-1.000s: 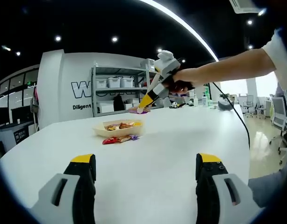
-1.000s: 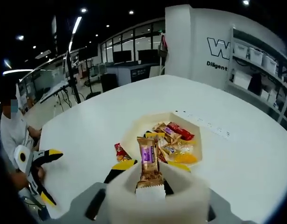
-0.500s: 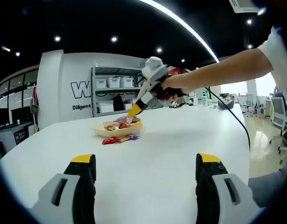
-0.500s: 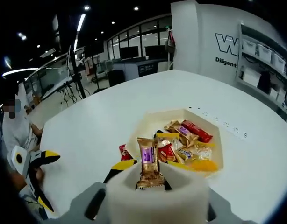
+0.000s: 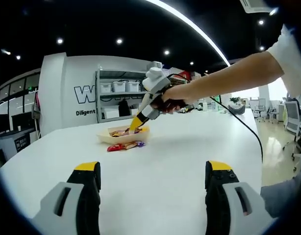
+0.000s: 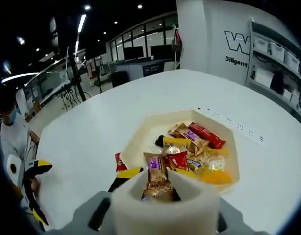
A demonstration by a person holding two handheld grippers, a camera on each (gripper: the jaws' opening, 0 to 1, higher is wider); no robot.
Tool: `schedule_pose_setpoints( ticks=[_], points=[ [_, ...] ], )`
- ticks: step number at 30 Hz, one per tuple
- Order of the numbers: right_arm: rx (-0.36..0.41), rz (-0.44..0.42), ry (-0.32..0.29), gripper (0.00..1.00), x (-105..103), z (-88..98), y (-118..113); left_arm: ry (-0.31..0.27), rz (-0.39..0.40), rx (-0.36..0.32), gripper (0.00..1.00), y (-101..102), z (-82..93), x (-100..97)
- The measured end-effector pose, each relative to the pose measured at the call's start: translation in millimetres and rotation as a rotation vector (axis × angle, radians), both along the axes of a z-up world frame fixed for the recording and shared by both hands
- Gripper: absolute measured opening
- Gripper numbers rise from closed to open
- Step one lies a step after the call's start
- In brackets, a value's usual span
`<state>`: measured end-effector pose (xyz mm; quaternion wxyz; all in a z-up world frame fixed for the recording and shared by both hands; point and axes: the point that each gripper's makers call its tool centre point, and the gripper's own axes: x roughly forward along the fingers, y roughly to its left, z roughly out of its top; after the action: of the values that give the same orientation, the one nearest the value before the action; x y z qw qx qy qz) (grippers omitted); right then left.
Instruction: Place the target food into the container with the food tongs after gripping and lifting it, then release it inside without dropping or visibly crushing the food.
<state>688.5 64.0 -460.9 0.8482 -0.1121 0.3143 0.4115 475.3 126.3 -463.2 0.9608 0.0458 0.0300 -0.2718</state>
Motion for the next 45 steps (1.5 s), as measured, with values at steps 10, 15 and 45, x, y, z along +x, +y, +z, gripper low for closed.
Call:
schedule_pose_setpoints(
  ticks=[10, 15, 45],
  points=[
    [-0.052, -0.003, -0.034, 0.20, 5.3, -13.3, -13.8, 0.001, -0.002, 0.003, 0.87, -1.3, -0.6, -0.5],
    [-0.027, -0.019, -0.037, 0.20, 3.0, -9.3, -15.9, 0.004, -0.003, 0.005, 0.86, -1.5, -1.0, -0.3],
    [0.053, 0.062, -0.094, 0.21, -66.3, 21.3, -7.2, 0.006, -0.013, 0.000, 0.86, -3.8, -0.3, -1.6]
  ],
)
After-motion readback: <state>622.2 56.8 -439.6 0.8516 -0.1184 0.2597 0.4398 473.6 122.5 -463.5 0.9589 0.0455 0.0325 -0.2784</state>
